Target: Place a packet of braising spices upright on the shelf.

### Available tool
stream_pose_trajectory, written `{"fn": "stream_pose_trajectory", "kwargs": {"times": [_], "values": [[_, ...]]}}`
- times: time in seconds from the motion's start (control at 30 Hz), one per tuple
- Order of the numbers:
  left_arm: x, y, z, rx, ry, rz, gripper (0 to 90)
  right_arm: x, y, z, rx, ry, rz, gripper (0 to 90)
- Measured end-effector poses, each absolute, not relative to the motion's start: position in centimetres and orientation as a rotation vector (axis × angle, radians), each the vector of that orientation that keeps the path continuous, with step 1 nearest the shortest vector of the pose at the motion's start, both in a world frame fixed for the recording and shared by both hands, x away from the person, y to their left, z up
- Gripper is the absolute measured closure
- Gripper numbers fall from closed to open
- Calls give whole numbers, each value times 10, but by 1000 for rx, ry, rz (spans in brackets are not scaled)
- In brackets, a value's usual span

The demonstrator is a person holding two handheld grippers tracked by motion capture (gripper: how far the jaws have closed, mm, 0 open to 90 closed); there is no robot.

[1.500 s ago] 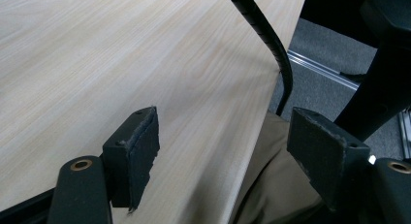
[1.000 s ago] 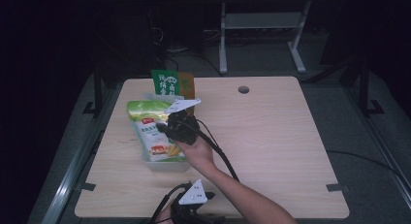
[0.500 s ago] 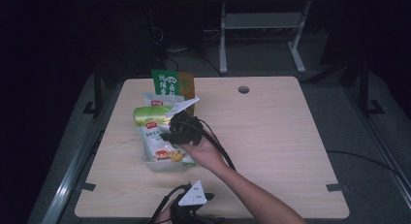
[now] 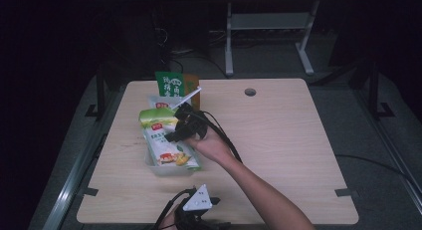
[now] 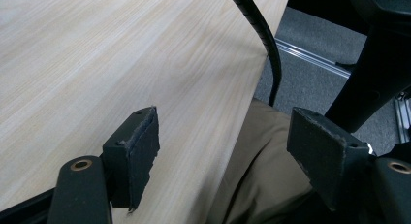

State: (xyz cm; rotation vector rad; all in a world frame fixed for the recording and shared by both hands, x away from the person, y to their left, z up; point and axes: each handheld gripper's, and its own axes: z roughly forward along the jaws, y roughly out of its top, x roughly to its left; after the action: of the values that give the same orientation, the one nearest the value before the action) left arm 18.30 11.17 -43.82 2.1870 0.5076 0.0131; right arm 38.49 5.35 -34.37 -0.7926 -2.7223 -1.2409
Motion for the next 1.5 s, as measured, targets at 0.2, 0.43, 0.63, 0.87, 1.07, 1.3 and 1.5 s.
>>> {"fn": "stream_pose_trajectory", "kwargs": {"times": [0.2, 0.43, 0.63, 0.87, 1.07, 1.3, 1.5], "values": [[184, 110, -438, 2186, 501, 12, 266, 401, 56, -344, -820, -2638, -1271, 497], [182, 109, -439, 2181, 500, 6, 266, 403, 62, -350, -816, -2595, -1314, 813], [181, 110, -437, 2171, 509, 5, 266, 370, 62, -339, -829, -2655, -1494, 870], [179, 110, -436, 2175, 484, 15, 264, 349, 59, -339, -892, -2598, -1694, 872], [178, 110, -437, 2179, 482, 12, 265, 349, 50, -361, -981, -2479, -1772, 873], [177, 109, -438, 2181, 483, 14, 264, 343, 58, -364, -884, -2631, -1739, 870], [177, 111, -438, 2178, 486, 20, 265, 343, 57, -364, -877, -2653, -1726, 865]]}}
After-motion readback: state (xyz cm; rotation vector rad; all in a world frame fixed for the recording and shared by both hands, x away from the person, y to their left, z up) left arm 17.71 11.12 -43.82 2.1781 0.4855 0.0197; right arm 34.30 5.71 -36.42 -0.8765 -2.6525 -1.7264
